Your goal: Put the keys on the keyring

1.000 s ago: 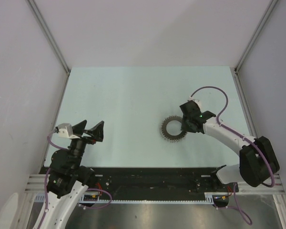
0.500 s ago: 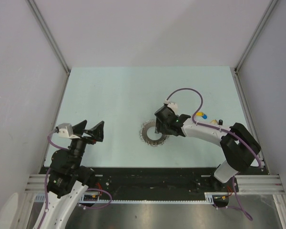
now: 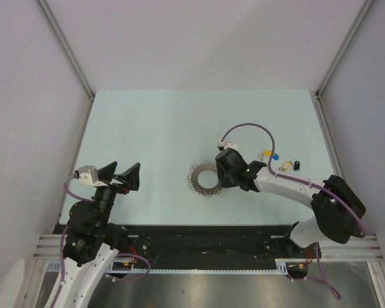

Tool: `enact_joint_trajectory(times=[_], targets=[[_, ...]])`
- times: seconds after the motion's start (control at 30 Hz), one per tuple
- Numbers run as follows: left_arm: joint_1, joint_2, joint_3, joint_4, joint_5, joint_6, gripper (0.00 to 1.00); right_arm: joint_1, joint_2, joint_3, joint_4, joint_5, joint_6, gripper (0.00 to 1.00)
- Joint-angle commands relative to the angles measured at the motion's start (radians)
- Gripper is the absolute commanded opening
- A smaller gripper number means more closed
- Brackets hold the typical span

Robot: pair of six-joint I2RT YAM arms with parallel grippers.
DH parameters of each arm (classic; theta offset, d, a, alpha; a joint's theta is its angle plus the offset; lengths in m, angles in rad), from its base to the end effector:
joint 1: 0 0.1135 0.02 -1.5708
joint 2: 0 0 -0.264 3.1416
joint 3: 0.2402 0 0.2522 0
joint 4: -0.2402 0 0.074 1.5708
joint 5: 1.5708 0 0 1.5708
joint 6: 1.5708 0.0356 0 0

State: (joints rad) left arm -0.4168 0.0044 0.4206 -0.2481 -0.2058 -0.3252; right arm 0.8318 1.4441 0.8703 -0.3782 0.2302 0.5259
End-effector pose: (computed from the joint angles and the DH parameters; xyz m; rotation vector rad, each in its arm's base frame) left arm 0.0607 -0.0189 0.2868 -0.1078 1.4185 -0.4702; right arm 0.2000 0.2074 0.2043 -0.2903 2.4914 0.2776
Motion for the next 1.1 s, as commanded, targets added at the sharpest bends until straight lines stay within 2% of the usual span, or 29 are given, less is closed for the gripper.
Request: enact_joint_trajectory(times=[0.0,0.13,0.4,0.47,1.07], targets=[[-0.005,-0.121,-0.002,0.018,0.009,-0.020,1.00,0.007,0.041,-0.005,0.093,-0.049,-0.083,0.36],[-0.005,-0.112,-0.002,0.017,0.013,-0.020,1.00,0.003,0.070,-0.005,0.124,-0.046,-0.101,0.31],[-0.005,-0.092,-0.002,0.018,0.020,-0.020,1.00,0.003,0.140,-0.005,0.114,-0.058,-0.109,0.26],[-0.005,-0.087,-0.002,0.018,0.023,-0.020,1.00,0.004,0.150,-0.005,0.108,-0.055,-0.113,0.22],[-0.004,-0.069,-0.006,0.029,0.034,-0.018,1.00,0.009,0.082,-0.056,0.076,-0.054,-0.129,0.28]])
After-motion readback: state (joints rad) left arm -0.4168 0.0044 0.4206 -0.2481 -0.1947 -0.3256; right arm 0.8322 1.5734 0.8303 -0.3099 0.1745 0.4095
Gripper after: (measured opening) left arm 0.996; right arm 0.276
